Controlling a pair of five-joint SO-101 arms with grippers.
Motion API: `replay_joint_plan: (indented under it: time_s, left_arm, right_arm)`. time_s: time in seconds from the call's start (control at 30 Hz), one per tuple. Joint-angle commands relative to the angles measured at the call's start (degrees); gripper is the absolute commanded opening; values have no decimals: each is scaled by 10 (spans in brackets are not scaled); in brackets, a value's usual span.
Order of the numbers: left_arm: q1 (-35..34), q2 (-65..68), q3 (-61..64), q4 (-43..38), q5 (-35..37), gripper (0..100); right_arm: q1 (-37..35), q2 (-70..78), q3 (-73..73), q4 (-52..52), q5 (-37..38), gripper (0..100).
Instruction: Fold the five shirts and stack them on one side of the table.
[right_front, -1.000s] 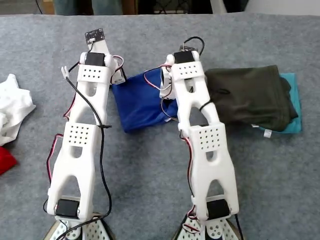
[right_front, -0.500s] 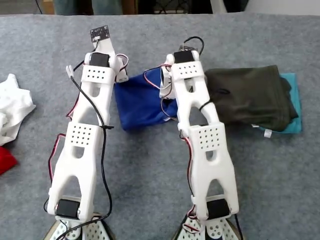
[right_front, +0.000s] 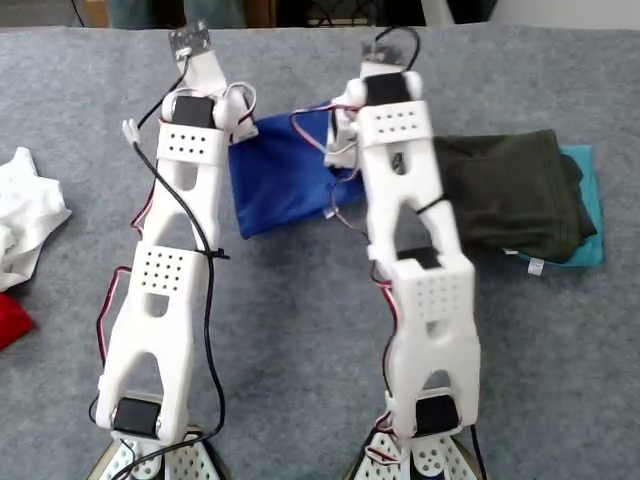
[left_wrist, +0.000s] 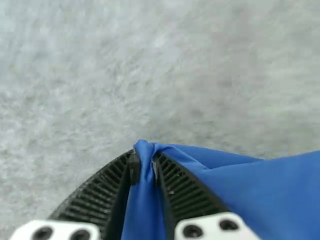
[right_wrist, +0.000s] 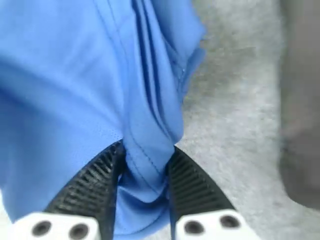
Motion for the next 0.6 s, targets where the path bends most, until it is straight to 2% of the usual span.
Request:
replay_joint_plan:
  time_s: [0.0, 0.17, 0.37, 0.57]
  left_arm:
    - [29, -77, -32, -12, 5, 27]
    - [88, -117, -29, -55, 5, 29]
    - [159, -115, -18, -192, 5, 29]
    - [225, -98, 73, -328, 4, 29]
  right_arm:
    - [28, -142, 53, 5, 12, 15]
    - [87, -263, 135, 4, 41, 15]
    - [213, -339, 166, 2, 102, 15]
    - [328, -338, 168, -14, 145, 15]
